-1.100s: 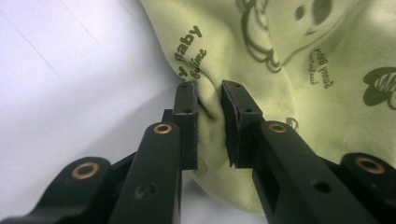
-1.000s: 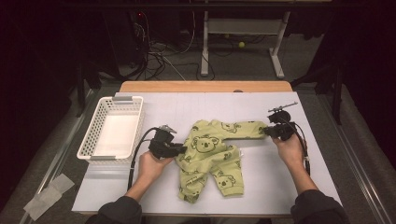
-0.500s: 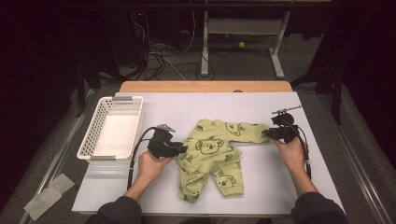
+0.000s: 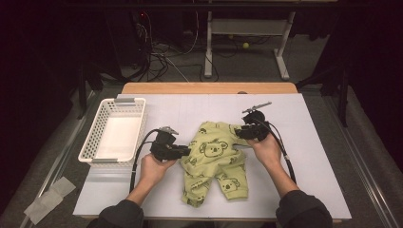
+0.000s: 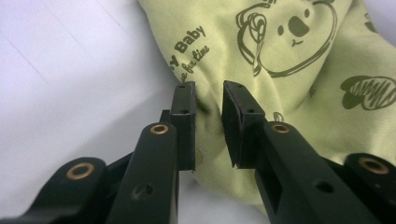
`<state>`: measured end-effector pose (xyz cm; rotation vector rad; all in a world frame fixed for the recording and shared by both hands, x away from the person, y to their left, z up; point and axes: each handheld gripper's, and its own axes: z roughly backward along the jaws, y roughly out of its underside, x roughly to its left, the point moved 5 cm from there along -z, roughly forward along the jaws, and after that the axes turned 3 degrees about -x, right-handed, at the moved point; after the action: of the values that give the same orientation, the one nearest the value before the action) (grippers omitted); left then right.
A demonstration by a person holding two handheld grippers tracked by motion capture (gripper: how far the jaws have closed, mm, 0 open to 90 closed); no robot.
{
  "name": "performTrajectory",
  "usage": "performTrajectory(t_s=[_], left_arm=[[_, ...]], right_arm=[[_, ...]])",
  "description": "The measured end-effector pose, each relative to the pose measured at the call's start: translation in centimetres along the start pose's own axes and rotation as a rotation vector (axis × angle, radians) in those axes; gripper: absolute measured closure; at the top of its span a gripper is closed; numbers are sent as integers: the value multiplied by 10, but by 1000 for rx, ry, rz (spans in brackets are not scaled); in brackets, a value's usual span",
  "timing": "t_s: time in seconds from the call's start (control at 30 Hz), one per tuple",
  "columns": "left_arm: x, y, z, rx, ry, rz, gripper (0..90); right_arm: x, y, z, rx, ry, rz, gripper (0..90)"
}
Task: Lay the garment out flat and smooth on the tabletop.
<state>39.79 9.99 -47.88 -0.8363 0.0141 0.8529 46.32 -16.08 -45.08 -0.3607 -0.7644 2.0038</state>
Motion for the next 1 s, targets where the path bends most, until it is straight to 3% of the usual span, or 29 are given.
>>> performTrajectory(t_s=[0.23,0.33,0.43,0.5,0.57,0.73,0.83,1.0], left_arm=[[-3,0,0,2,9,-13,766],[-3,0,-1,1,11,-13,767],[-3,0,-1,-3,10,-14,765],[-3,0,-2,1,5,-17,764],[-2,0,-4,7,-3,-17,760],[-4,-3,-3,9,-16,-27,720],[-6,-8,-2,0,-25,-29,693],[-6,-23,8,-34,-89,-58,601]], right_arm=[[21,-5,-21,44,-61,12,584],[23,-1,-33,80,-57,17,588],[24,4,-43,127,-70,7,752],[26,5,-44,124,-72,21,839],[28,4,-42,128,-60,53,874],[23,2,-25,78,-50,57,879],[20,1,-11,53,-28,84,879],[13,5,9,14,-19,97,879]])
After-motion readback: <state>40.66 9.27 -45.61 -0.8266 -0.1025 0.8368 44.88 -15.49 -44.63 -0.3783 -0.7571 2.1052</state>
